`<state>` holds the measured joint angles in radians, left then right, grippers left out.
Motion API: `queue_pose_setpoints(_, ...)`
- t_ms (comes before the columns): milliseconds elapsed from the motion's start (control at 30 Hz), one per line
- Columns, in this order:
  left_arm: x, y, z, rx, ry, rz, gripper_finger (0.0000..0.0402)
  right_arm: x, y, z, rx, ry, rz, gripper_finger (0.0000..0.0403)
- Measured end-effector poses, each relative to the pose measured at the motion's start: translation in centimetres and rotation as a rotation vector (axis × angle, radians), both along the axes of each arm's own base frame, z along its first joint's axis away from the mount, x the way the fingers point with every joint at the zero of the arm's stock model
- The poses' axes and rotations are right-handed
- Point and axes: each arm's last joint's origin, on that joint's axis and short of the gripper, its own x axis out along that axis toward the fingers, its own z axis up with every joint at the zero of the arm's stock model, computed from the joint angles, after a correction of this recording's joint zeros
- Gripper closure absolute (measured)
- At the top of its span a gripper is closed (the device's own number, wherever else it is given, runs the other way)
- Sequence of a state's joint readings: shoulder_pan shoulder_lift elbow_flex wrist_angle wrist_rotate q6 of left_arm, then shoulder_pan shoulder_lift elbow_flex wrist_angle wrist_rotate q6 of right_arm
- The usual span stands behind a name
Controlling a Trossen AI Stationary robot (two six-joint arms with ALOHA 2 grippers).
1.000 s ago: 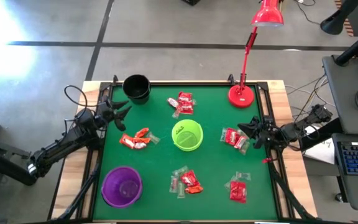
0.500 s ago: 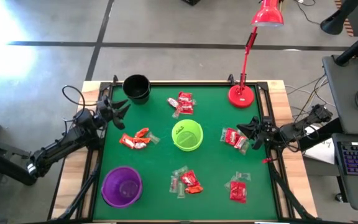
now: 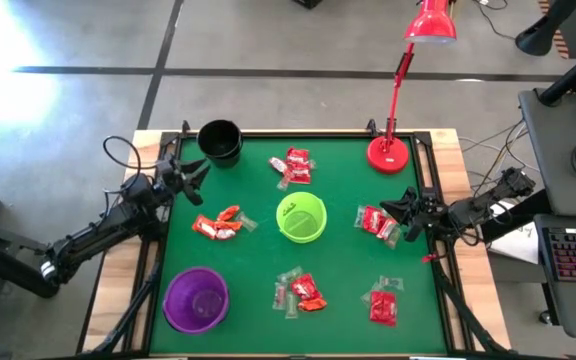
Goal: Sort candy
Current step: Put the orange chocolate into the black bucket
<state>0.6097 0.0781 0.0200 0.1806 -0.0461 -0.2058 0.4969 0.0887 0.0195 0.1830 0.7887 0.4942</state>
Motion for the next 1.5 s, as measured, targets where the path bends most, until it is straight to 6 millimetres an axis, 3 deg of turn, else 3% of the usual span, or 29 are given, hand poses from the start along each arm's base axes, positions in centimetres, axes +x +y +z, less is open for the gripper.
queue_pose_setpoints(300,0.2,0.3,-0.4,-0.083,-0.004,0.045,0.0273,0.0,0.0,0.0,0.001,0.002,0.001,0.0394)
queue_pose_setpoints(667,0.5,0.5,0.4,-0.061,-0.084,0.016,0.0205,0.0,0.0,0.0,0.001,0.002,0.002,0.0394)
queue_pose_setpoints(867,0.7,0.2,1.0,-0.116,-0.166,-0.096,0.0198,0.0,0.0,0.0,0.011,-0.001,0.002,0.0394)
queue_pose_setpoints(1033,0.6,-0.1,4.1,-0.168,-0.163,-0.187,0.0210,0.0,0.0,0.1,0.054,-0.021,0.005,0.0394)
queue_pose_setpoints(1300,0.1,-0.6,9.4,-0.169,0.244,-0.189,0.0224,-0.1,-0.1,0.4,0.055,-0.046,-0.025,0.0394)
queue_pose_setpoints(1500,0.0,-0.6,12.1,-0.171,0.389,-0.197,0.0234,-0.5,-0.4,2.1,-0.051,-0.148,-0.091,0.0394)
